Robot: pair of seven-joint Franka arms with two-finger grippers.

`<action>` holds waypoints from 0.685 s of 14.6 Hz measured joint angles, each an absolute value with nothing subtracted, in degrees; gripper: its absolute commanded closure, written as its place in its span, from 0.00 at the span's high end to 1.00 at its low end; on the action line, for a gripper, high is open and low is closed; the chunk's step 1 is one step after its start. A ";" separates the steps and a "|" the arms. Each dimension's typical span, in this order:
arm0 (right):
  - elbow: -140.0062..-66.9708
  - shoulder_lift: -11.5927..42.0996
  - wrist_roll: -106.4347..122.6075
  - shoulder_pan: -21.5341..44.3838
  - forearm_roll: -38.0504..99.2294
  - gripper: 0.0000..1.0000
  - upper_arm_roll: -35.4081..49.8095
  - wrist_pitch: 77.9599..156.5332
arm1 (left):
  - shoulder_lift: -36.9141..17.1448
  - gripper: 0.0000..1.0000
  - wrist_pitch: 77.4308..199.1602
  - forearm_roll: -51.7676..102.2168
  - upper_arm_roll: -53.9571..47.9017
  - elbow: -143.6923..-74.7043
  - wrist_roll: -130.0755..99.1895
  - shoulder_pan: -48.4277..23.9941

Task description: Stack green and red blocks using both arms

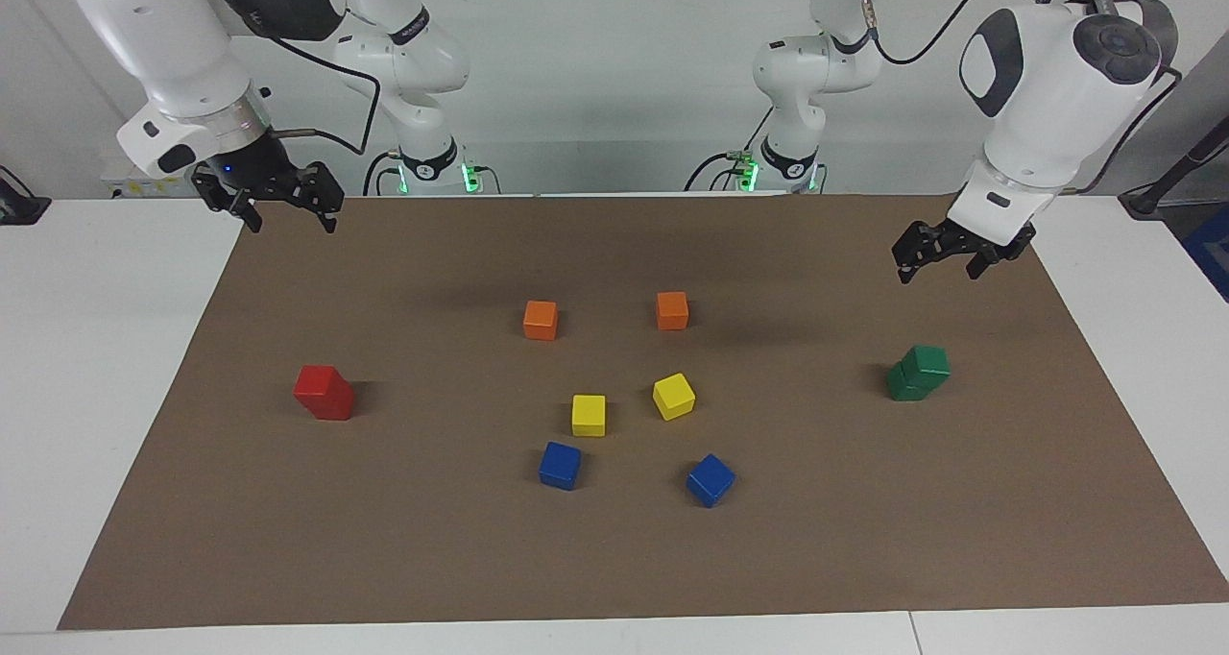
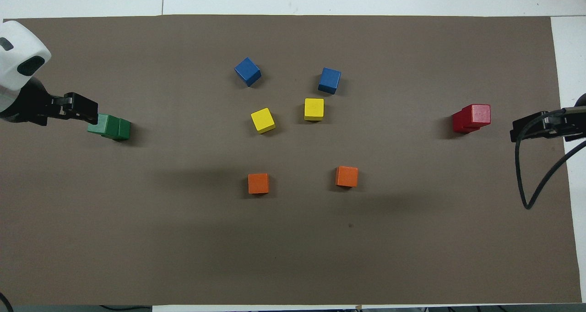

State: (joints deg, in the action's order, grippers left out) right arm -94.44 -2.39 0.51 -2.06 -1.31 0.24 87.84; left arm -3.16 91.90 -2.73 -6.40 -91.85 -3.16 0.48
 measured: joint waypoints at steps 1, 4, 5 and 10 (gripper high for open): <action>-94.36 -2.39 0.51 -2.00 -1.31 1.00 0.19 87.80 | -2.29 1.00 91.71 -2.71 -6.45 -92.78 -3.19 0.24; -94.35 -2.32 0.51 1.64 -1.31 1.00 -3.36 87.79 | -1.09 1.00 91.52 -2.67 -6.58 -94.38 -3.36 -0.27; -94.35 -2.31 0.51 2.46 -1.31 1.00 -4.37 87.79 | -0.92 1.00 91.48 -2.67 -6.54 -94.55 -3.38 -0.29; -94.35 -2.30 0.51 2.54 -1.31 1.00 -4.65 87.79 | -0.31 1.00 91.46 -0.88 -5.06 -94.71 -3.50 -0.32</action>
State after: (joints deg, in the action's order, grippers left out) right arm -94.35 -2.30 0.51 2.54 -1.31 -4.65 87.79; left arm -0.31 91.46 -0.88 -5.06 -94.71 -3.50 -0.32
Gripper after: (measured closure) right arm 0.000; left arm 0.000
